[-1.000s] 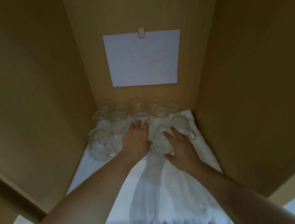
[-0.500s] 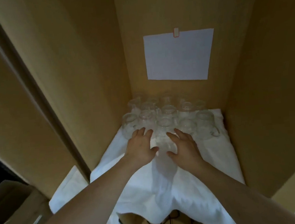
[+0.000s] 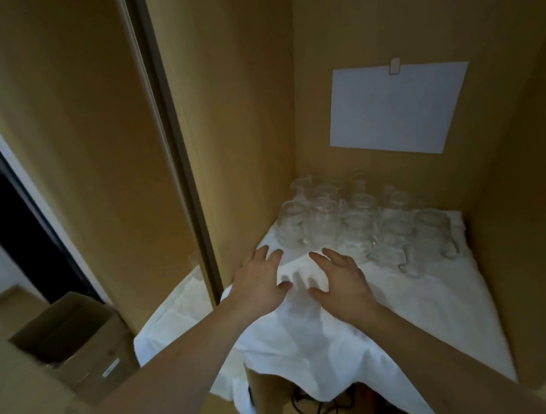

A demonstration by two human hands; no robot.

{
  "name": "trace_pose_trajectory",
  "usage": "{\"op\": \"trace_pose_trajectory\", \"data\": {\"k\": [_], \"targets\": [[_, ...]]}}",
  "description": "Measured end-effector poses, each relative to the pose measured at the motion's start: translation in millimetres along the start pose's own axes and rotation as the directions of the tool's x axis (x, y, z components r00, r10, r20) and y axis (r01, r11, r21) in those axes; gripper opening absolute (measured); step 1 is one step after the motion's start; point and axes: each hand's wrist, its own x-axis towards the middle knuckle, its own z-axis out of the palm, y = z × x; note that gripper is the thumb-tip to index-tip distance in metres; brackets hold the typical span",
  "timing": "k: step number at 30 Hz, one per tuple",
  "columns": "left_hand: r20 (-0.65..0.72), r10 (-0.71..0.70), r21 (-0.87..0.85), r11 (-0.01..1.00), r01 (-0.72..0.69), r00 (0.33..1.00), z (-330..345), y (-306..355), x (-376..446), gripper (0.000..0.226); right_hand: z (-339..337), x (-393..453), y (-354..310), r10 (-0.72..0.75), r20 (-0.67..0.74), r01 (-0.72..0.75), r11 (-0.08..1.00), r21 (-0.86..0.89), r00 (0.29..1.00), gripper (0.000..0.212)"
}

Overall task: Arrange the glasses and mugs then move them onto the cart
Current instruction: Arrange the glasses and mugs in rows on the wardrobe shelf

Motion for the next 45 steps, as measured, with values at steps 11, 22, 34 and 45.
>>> {"op": "trace_pose_trajectory", "data": {"k": [11, 22, 34, 45], "targets": [[0.052, 0.037, -0.056, 0.998, -0.034, 0.998, -28, -133, -52, 0.065, 67, -10, -132, 0.037, 0.0, -0.037, 0.999, 0.013, 0.999, 0.074], [0.094, -0.011, -0.051, 0.999, 0.016, 0.996, -54, -262, -100, 0.07, 128, -13, -260, 0.043, 0.061, -0.04, 0.998, -0.039, 0.997, 0.074], [0.136, -0.18, -0.036, 0.982, 0.186, 0.974, -43, -349, -83, 0.069, 192, 52, -300, 0.002, 0.209, 0.001, 1.0, -0.012, 0.978, 0.077], [0.177, -0.267, 0.022, 0.963, 0.268, 0.947, -47, -391, -1, 0.066, 228, 159, -306, -0.016, 0.291, -0.003, 0.998, 0.065, 0.957, 0.076]]}}
